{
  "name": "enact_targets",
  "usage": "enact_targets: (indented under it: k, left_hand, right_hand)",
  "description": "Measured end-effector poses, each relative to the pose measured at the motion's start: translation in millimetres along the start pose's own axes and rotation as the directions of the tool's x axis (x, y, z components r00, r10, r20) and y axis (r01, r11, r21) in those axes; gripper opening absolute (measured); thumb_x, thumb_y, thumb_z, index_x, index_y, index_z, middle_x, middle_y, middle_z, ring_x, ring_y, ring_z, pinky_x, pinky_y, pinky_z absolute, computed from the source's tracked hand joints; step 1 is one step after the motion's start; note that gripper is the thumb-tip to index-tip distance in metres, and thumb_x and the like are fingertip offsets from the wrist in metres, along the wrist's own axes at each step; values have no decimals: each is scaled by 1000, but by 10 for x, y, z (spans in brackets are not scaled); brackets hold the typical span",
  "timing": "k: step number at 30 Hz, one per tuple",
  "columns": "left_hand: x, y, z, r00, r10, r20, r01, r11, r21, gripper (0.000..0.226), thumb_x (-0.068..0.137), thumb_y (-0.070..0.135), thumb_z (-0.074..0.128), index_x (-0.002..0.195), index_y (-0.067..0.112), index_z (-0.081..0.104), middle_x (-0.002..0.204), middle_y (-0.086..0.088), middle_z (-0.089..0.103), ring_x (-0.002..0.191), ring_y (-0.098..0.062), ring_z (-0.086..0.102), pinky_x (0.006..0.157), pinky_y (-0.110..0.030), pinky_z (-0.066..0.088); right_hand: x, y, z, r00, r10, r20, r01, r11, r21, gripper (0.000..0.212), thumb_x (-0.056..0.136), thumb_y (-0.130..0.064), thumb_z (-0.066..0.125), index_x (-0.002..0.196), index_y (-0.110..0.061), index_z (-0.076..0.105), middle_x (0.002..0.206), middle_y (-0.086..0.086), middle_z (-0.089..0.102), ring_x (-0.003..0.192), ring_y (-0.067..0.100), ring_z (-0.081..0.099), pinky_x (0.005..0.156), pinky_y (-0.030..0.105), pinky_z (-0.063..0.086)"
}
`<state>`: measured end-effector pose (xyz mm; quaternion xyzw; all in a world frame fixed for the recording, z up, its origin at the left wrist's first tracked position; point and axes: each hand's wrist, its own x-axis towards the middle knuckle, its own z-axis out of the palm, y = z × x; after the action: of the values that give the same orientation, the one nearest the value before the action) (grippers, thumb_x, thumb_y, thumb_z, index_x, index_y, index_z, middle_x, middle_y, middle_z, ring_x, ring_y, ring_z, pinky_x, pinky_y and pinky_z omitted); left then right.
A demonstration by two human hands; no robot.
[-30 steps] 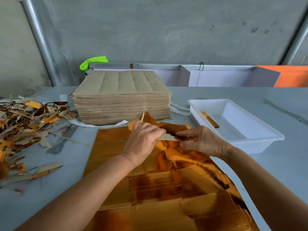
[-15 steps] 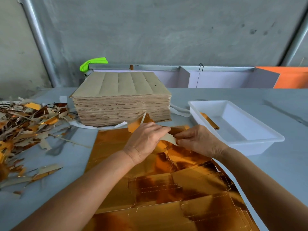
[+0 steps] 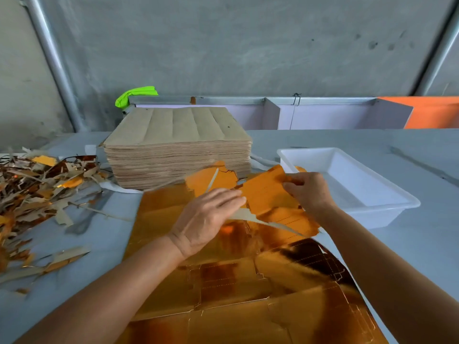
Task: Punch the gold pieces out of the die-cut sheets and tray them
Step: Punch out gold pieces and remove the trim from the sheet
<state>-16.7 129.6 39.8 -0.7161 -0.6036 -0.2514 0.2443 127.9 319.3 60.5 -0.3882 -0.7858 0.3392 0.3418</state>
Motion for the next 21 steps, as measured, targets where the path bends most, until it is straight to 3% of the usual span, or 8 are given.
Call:
enact_targets:
  k: [3,6,8,11,14,17,21]
  left_hand:
    - [-62,-44,-50,1000,-20,-9,20,1000,3,38,69,-16,72,106,-6,68,101,-21,70,93,-34,68,71,-41,60]
    - [-75,-88,-74,1000,-19,-9,19,1000,-19,34,71,-15,71,104,-8,68,98,-19,71,91,-32,68,69,-40,60]
    - [-74,-100,-76,998,-25,49,27,999,-43,27,77,-12,67,104,-7,68,98,-17,71,90,-30,68,69,-39,60]
    - [-72,-108,-23,984,-73,164,83,995,-58,19,87,-2,61,104,-2,69,100,-12,70,93,-25,65,76,-36,57]
    - [-63,-117,76,907,-202,370,242,968,-67,23,98,12,48,113,8,66,113,-4,65,105,-18,58,91,-33,48]
    - [-22,-106,134,811,-230,539,294,955,-35,27,98,17,49,120,12,63,128,-2,57,115,-17,54,101,-32,42]
    - [46,-101,160,767,-237,596,358,929,-91,44,87,40,65,126,23,59,157,7,17,125,-10,45,105,-31,40]
  right_hand:
    - [49,93,-52,999,7,-51,-10,999,-48,29,89,-11,64,117,-6,67,83,1,58,67,11,48,60,22,39]
    - [51,169,-54,994,6,-113,-14,997,-76,26,90,-9,61,115,-5,67,82,-1,55,66,8,47,58,20,37]
    - [39,198,-43,992,7,-123,-17,997,-79,27,90,-7,59,116,-4,65,85,1,56,66,7,47,57,17,38]
    - [18,230,-34,988,64,-140,-65,998,-2,30,92,-5,55,122,-3,62,94,6,60,78,19,54,71,29,49]
    - [-39,276,-27,991,65,-114,-63,998,23,32,94,-9,56,126,-4,59,98,4,56,88,23,56,81,35,51]
    - [-69,322,-95,973,154,-174,-132,983,129,33,94,-9,56,126,-4,58,106,12,61,97,31,60,87,46,54]
    - [-174,324,-171,998,26,-65,-18,992,126,16,93,-12,58,108,-13,65,93,4,63,92,28,60,80,40,54]
